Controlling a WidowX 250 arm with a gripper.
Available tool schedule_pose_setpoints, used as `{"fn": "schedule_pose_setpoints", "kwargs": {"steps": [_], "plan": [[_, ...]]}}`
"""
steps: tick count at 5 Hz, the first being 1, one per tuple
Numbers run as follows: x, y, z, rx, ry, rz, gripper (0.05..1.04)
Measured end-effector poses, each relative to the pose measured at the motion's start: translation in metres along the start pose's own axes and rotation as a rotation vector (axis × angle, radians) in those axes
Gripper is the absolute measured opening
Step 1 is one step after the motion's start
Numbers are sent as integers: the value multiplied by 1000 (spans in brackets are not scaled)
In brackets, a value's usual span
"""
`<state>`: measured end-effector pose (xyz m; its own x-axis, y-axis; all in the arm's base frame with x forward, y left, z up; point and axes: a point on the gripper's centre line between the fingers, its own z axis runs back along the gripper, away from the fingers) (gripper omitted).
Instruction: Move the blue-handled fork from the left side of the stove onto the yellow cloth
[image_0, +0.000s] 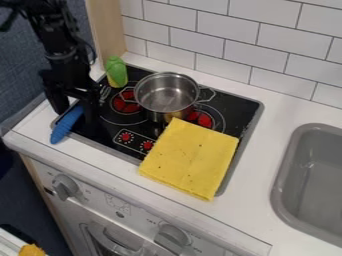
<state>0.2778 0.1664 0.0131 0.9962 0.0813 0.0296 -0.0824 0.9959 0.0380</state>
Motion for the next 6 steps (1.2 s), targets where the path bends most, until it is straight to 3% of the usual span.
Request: {"fn": "schedule_pose_setpoints", "kwargs": {"steps": [1,3,4,5,6], "plan": [[6,3,-5,13,14,-1,966],[5,-13,-1,34,-4,-82,403],[-1,-17,8,44,-17,-79,359],[1,-31,50,38,-99,-49,359],[0,-74,89,-85,-160,-84,359]]}}
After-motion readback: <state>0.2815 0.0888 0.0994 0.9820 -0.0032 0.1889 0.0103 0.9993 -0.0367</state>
